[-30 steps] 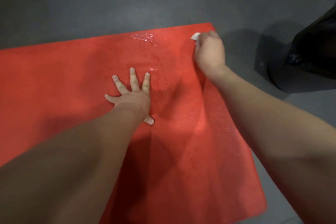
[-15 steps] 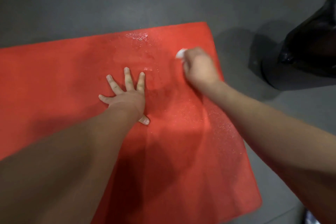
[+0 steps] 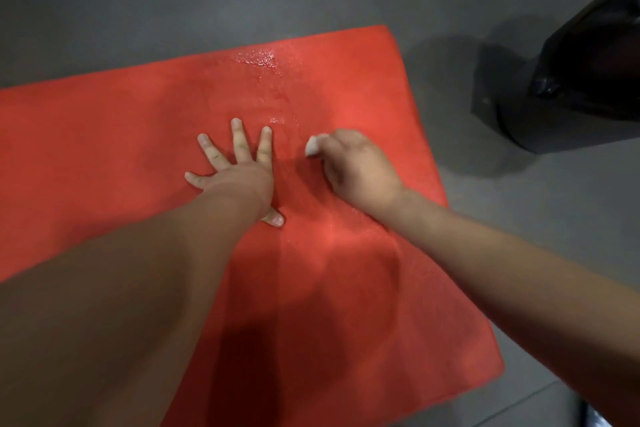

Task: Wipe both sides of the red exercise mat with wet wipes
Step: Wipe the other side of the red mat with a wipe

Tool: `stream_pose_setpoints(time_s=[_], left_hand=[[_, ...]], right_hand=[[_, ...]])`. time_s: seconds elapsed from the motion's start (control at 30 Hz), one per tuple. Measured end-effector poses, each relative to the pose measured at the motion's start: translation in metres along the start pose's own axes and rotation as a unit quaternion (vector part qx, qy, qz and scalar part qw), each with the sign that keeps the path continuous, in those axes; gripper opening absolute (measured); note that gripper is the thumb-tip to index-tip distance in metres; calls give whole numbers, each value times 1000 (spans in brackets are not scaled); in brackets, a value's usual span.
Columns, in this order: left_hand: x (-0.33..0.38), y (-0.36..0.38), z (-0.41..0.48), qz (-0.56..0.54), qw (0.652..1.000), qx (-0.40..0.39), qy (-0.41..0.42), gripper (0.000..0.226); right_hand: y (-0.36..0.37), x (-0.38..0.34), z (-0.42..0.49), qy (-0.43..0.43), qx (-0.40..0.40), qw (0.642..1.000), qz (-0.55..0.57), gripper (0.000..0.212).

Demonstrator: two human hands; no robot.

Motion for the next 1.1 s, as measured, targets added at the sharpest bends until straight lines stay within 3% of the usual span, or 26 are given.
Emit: stream_pose_setpoints(time_s=[0.1,0.13,0.23,0.3,0.33,0.4,0.47,0.5,0.57,0.67,0.7,0.77,0.83,0.9,0.97,1.07,1.1], left_hand=[[0,0,0,1,1000,6,2,156],[0,0,0,1,1000,5,1,156],[0,0,0,-2,1000,1,0,156],[0,-1,1,-6,1000,3,2,156],[-1,0,1,-6,1000,4,3,156],[-2,0,3,-6,1000,4,2,156],[-2,1,3,-7,1000,5,2,156],[-2,1,3,-8,1000,5,2,156],[-1,0,4,-11,1000,6,3,156],[-2,0,4,-13,1000,3,0,157],[-2,-1,3,-14,1000,4,0,157],[-2,0,3,-15,1000,6,3,157],[-2,1,4,-16,1000,10,6,157],[-3,1,4,-18,1000,14,9,157],[-3,0,4,-21,999,17,18,156],[-3,0,4,-27,999,23,26,156],[-4,-1,4,-28,999,26,29,156]], right_hand=[[-7,12,3,-61,-26,997,-46,29],[-18,29,10,-28,-1,997,-76,26],[-60,87,21,186,102,971,-110,19],[-61,83,26,241,125,958,-92,22],[-52,67,32,215,117,967,-76,21],[-23,21,44,75,53,995,-44,22],[-5,-8,48,-56,-30,997,-52,27],[-8,-6,54,-77,-44,994,-66,28],[-26,22,69,-13,-16,996,-92,30],[-57,68,74,199,102,970,-93,27],[-57,63,74,224,126,963,-82,23],[-39,28,82,169,117,978,-42,19],[-10,-12,86,9,31,999,-22,25],[-7,-19,90,-62,-14,997,-43,26],[-26,8,101,3,22,998,-65,24],[-53,54,107,206,107,969,-79,25],[-53,52,110,230,123,963,-70,26]])
Point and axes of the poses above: each hand's wrist, its own z-axis towards the middle knuckle, its own y-axis out of the palm, x = y × z, the point moved 8 cm from there along z, towards the middle knuckle, and after that the axes turned 9 degrees about -x, right-handed, at the moved point
